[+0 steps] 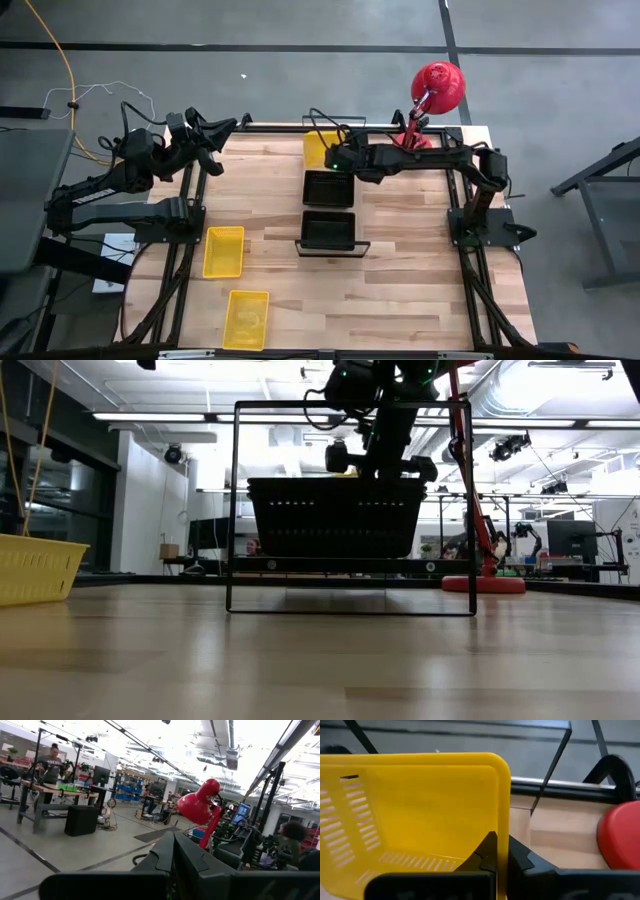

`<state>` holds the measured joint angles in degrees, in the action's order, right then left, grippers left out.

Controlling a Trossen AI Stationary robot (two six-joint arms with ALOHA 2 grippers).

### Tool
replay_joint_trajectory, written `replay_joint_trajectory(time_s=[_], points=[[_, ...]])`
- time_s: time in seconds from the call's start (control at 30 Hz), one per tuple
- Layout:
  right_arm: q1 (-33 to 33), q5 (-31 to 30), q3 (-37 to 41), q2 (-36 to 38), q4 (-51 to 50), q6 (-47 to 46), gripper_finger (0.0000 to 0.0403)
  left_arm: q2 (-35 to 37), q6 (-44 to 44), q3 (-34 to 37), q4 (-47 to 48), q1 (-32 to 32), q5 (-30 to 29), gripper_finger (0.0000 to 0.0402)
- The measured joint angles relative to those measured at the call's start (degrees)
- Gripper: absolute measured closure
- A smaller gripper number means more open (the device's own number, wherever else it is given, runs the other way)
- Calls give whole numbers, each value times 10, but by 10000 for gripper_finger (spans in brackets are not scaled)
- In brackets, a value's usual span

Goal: Stack baskets on shelf by color
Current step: Put the yellow bin on the shelf

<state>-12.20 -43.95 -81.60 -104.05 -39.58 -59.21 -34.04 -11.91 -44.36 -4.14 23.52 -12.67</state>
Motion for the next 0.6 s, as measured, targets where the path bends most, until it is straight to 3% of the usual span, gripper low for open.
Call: replay_joint_trajectory(time_s=[0.37, 0.6], points=[[-25, 111, 0, -22, -25, -37, 403, 0, -1, 0, 0, 0, -2, 402], [-25, 119, 0, -29, -23, -38, 403, 0, 0, 0, 0, 0, -4, 402]])
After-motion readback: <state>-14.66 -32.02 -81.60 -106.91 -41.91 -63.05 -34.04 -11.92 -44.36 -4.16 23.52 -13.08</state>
